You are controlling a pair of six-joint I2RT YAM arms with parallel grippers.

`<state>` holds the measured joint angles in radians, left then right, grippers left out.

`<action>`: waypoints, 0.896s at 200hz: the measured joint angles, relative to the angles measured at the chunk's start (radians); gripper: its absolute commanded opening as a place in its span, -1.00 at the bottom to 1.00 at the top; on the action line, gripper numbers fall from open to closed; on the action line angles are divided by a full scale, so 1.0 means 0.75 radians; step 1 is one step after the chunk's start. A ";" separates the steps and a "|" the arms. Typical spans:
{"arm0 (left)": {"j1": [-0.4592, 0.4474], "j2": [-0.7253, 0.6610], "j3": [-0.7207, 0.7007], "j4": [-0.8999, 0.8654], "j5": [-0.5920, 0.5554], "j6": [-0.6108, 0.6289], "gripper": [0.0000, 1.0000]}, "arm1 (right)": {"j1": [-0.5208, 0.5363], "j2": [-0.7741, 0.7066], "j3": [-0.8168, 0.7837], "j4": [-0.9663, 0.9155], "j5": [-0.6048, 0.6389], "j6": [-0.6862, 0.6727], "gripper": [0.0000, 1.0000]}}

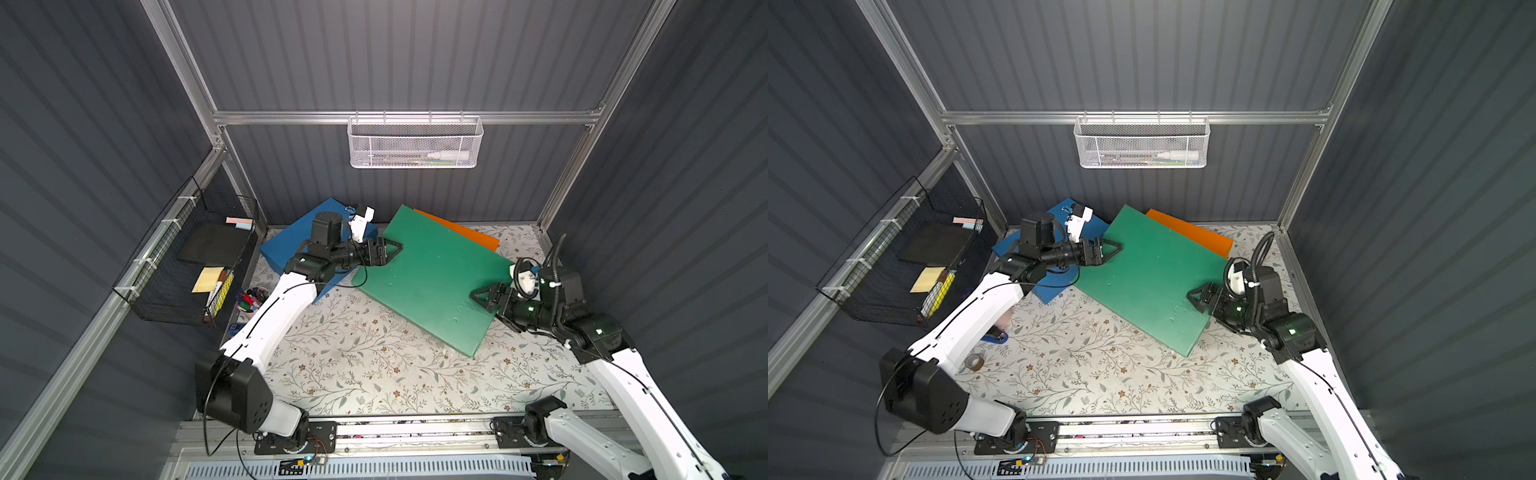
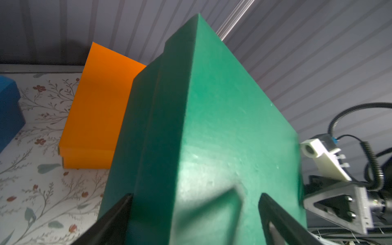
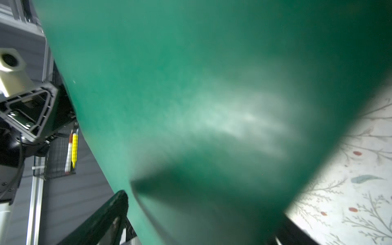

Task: Stack the shoeboxes
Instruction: Place the shoebox at the shoebox.

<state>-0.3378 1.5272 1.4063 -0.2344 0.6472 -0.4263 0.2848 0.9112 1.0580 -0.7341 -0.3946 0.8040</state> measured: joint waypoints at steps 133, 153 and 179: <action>0.013 1.004 1.055 -0.071 0.063 -0.070 0.96 | -0.420 0.847 0.438 0.198 -0.237 0.036 0.97; 0.023 1.050 1.105 -0.074 0.076 -0.106 0.99 | -0.445 0.921 0.505 0.208 -0.274 0.034 0.98; 0.034 1.050 1.103 -0.071 0.069 -0.115 0.99 | -0.468 1.002 0.592 0.208 -0.301 0.026 0.98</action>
<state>-0.3122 2.3150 2.2337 -0.2874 0.6987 -0.5129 -0.0662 1.6623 1.5017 -0.5785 -0.6205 0.8234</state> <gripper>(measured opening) 0.996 0.989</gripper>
